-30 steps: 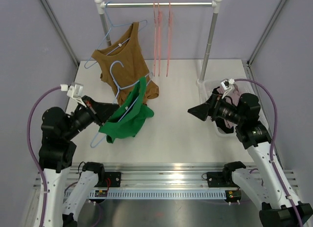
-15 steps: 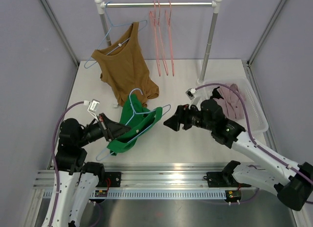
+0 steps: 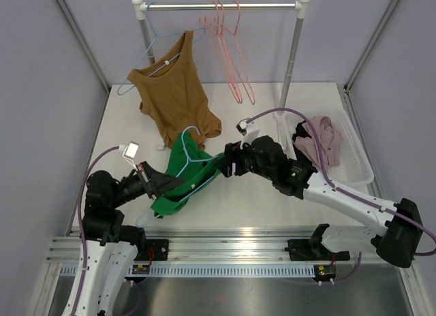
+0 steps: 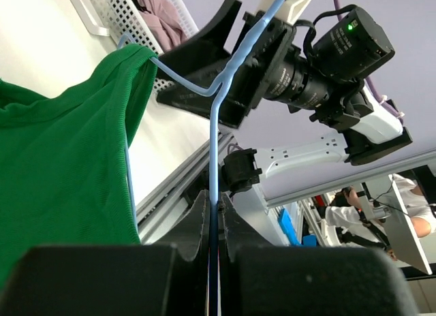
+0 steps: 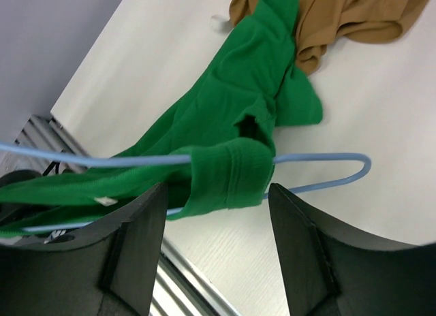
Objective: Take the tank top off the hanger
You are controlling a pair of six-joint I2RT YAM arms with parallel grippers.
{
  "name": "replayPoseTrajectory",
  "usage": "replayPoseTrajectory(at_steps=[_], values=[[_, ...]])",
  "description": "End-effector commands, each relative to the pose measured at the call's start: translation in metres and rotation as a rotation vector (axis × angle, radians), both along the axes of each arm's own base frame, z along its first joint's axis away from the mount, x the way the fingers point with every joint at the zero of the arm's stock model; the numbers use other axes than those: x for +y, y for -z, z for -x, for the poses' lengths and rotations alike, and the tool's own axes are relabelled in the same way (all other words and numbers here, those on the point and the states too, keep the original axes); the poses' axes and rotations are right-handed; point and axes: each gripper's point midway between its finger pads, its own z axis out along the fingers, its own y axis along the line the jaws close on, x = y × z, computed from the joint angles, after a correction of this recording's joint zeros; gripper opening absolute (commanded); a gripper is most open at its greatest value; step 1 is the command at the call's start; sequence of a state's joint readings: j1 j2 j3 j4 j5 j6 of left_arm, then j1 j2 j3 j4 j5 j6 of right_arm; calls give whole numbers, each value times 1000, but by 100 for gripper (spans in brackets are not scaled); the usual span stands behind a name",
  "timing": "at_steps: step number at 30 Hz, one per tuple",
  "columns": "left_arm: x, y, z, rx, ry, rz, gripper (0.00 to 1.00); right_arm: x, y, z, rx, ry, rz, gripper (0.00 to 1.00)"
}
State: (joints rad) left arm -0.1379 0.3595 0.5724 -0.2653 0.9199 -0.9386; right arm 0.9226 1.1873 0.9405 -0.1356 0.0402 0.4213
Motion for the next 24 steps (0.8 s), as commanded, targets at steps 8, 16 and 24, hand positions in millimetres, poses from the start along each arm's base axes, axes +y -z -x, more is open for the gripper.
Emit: replayPoseTrajectory(at_steps=[8,16,24], values=[[-3,-29,14,-85,46,59,0,12,-13,-36,-98,82,57,44],[2,-7,7,-72,3,-58,0,-25,-4,-55,-136,262,182,0],[-4,-7,33,-147,171,-87,0,-126,16,-104,-65,568,332,0]])
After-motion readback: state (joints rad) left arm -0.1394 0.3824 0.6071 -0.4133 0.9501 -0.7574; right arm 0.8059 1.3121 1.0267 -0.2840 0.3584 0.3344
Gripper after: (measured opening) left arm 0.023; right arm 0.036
